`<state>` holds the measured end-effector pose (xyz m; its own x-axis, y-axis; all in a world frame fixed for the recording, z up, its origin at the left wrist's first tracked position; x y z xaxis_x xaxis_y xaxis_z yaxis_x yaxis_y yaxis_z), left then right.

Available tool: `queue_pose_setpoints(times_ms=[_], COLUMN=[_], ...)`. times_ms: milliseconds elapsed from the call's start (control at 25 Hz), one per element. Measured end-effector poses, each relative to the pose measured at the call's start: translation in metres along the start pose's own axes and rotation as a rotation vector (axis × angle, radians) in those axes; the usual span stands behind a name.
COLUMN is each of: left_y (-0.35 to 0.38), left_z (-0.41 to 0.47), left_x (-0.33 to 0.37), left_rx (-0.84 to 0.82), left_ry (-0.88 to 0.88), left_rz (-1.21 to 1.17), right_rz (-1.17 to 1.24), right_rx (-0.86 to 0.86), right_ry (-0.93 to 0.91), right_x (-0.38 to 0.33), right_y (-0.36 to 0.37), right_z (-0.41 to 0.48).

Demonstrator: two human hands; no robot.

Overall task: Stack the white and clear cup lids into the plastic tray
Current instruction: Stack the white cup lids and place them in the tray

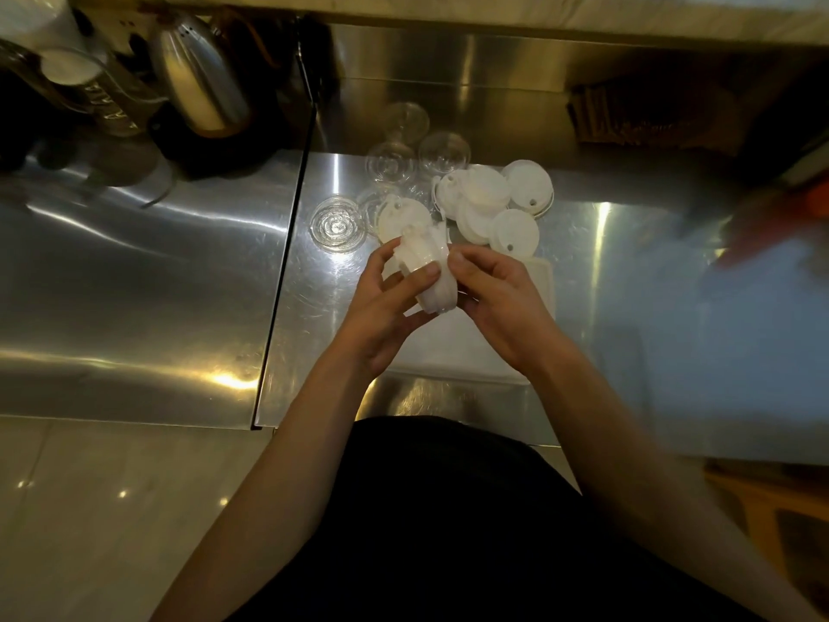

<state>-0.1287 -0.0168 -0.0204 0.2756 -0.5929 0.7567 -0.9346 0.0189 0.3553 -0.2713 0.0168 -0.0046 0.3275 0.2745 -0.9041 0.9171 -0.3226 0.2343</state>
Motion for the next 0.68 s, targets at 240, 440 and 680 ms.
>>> queue_pose_setpoints(times_ms=[240, 440, 680], left_y=[0.003, -0.006, -0.014], left_z=[-0.004, -0.008, -0.013], left_x=[0.001, -0.001, -0.001], left_rx=[-0.003, -0.034, -0.008], left_ry=[0.069, 0.092, 0.039], left_rz=[0.069, 0.107, 0.088], right_rz=[-0.094, -0.142, -0.238], right_rx=[-0.033, -0.089, -0.136], right_ry=[-0.046, -0.076, -0.202], right_x=[-0.002, 0.0, 0.006], right_y=[-0.003, -0.005, -0.001], right_z=[-0.003, -0.006, -0.01])
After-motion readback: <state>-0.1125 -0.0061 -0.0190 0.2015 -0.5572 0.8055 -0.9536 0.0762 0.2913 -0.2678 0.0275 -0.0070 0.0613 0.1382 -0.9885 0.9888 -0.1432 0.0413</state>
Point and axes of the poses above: each hand's wrist, its own z-axis towards the middle knuckle, its own y-axis out of the palm, x = y × z, the point moved 1 cm from there along z, towards the middle knuckle, and after that the axes turned 9 degrees about x, right-handed, at the moved point
